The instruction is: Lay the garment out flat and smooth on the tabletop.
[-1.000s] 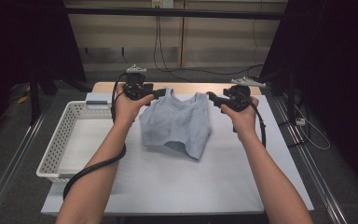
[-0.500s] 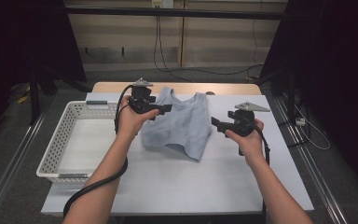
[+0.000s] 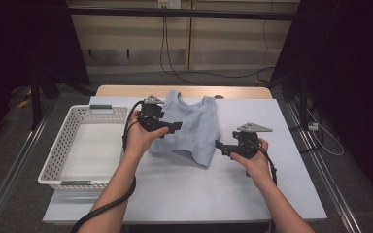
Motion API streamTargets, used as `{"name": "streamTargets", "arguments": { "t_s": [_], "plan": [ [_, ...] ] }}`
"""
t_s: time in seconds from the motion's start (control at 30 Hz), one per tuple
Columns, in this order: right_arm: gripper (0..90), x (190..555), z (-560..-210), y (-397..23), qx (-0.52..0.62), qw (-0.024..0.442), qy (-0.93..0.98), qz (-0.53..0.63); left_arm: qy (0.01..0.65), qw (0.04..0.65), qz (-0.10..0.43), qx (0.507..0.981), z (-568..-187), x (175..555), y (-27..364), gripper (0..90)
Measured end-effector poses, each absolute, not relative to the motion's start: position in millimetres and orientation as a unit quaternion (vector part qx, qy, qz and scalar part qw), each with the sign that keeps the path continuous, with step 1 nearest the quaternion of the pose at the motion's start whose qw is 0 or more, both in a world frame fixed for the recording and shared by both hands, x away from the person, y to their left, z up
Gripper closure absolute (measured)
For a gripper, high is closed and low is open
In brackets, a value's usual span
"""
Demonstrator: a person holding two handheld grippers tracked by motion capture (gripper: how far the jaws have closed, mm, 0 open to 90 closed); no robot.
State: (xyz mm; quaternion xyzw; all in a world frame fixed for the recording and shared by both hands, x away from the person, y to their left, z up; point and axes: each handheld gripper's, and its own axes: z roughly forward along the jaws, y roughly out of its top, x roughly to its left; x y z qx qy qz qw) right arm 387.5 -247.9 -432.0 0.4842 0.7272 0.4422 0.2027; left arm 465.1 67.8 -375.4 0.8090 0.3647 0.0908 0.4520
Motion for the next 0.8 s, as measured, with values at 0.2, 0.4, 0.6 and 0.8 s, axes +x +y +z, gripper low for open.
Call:
{"name": "streamTargets", "arguments": {
  "t_s": [0.2, 0.4, 0.6, 0.8],
  "plan": [
    [15.5, 383.9, -444.2, -243.1, 0.481, 0.192, 0.739, 0.43, 0.368, 0.44, 0.087, 0.815, -386.7, 457.6, 69.1, 11.1],
    [15.1, 381.8, -444.9, -238.7, 0.474, 0.19, 0.743, 0.432, 0.366, 0.434, 0.084, 0.818, -393.7, 451.5, 69.3, 9.8],
    [13.7, 380.4, -446.6, -239.1, 0.478, 0.194, 0.743, 0.426, 0.366, 0.427, 0.072, 0.824, -405.0, 444.7, 71.3, 9.1],
    [11.7, 380.9, -448.1, -243.7, 0.489, 0.2, 0.738, 0.42, 0.366, 0.429, 0.073, 0.822, -411.6, 439.7, 76.9, 8.4]
  ]
}}
